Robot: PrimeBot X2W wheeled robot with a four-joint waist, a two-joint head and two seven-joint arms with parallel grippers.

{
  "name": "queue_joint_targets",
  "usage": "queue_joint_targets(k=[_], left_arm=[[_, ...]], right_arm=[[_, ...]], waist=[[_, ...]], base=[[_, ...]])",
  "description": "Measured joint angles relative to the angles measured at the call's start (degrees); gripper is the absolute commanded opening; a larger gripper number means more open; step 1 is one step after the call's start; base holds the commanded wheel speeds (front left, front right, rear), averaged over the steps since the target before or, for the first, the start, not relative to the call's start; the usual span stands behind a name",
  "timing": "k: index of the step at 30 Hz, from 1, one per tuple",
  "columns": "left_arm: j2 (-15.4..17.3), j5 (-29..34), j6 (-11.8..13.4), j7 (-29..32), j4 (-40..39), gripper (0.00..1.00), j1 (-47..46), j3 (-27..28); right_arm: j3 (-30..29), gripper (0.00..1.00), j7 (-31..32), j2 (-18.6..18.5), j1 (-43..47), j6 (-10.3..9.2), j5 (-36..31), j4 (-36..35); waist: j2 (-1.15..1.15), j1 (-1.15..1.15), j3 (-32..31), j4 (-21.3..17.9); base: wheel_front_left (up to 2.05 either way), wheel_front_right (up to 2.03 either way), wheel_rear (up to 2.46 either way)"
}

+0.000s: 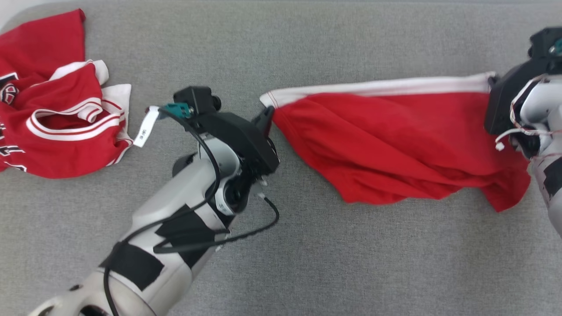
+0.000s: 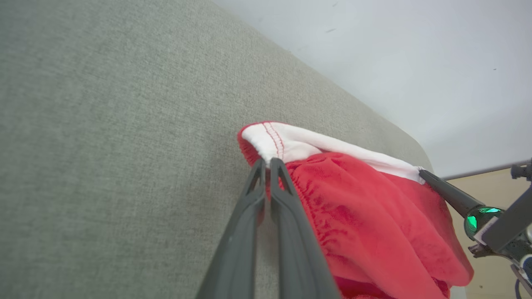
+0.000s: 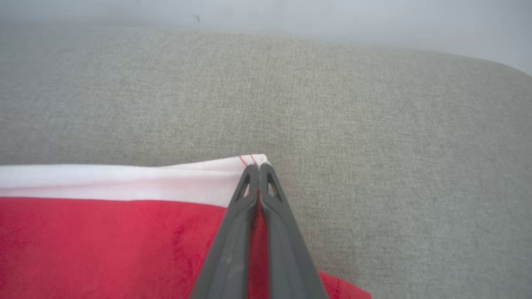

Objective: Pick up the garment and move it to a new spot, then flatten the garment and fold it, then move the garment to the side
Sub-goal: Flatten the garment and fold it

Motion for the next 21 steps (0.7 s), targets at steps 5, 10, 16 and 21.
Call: queue_joint_targets(k=[5, 10, 16, 21], left_arm=[[-0.11, 0.47, -0.01, -4.82, 2.64, 0.0, -3.91, 0.51], [-0.18, 2.07, -0.01, -11.09, 3.12, 0.0, -8.46, 1.46], [-0.25, 4.92, -0.07, -12.0, 2.68, 0.0, -12.63, 3.07], [-0.2, 5.19, -3.12, -11.93, 1.21, 0.0, -10.08, 0.58]], right_arm=[[-1.08, 0.0, -5.2, 0.05, -2.66, 0.04, 0.46, -0.44], [-2.59, 0.0, -11.77, -0.08, -5.16, 0.0, 0.94, -1.96], [-3.98, 0.0, -20.43, -0.93, -6.27, 0.0, 1.04, -3.82], [-4.77, 0.0, -24.2, -0.58, -3.2, 0.49, 2.55, -5.76]], waist=[[0.0, 0.0, -2.07, 0.26], [0.0, 0.0, -4.76, 0.35], [0.0, 0.0, -8.94, 0.32], [-0.01, -0.01, -12.85, 0.09]], base=[[0.0, 0.0, 0.0], [0.0, 0.0, 0.0], [0.0, 0.0, 0.0], [0.0, 0.0, 0.0]])
